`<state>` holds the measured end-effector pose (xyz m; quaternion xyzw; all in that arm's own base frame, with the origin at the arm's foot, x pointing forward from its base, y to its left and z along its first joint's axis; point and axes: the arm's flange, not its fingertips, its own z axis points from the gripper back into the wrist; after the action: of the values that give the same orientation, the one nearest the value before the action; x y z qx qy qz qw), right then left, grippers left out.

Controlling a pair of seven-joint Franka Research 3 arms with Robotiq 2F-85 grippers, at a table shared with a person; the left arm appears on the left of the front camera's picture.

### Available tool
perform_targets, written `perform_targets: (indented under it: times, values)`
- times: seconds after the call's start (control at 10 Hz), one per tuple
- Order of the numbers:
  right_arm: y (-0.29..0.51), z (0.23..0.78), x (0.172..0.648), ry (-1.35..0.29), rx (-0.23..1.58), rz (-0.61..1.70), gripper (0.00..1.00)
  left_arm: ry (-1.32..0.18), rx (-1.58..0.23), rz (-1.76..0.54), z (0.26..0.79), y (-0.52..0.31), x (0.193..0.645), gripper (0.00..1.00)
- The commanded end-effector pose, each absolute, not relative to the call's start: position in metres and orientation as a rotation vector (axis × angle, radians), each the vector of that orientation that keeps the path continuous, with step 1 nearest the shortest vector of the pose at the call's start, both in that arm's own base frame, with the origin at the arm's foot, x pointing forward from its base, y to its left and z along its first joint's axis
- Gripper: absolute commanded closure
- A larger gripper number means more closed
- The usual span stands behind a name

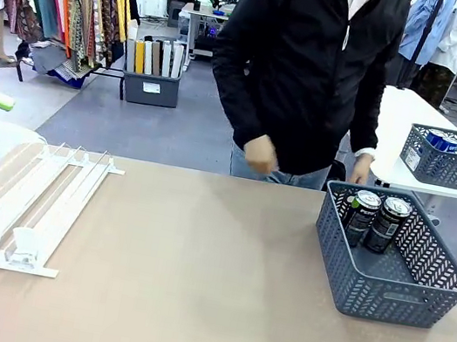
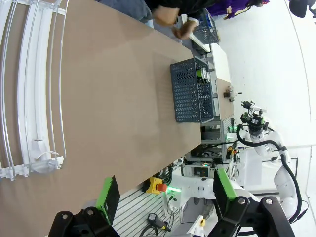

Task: Retrieve and store the cans from the dispenser.
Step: Pick up one can from the Automatic Can Dispenser and place it in the middle of the table.

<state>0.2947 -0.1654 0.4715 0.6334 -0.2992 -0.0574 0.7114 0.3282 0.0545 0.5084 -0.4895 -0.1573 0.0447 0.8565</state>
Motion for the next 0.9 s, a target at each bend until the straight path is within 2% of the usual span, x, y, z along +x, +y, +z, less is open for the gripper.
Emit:
perform_targets:
  times: [0.0, 0.8]
  values:
    - [-0.165, 0.4762, 0.2957, -0.673, 1.417, -0.128, 0.0, -0.336, -1.048, 0.091, 0.5088, 0.0544, 0.3299, 0.0]
    - [-0.165, 0.4762, 0.2957, -0.673, 1.417, -0.128, 0.0, -0.336, -1.048, 0.091, 0.5088, 0.0544, 0.3299, 0.0]
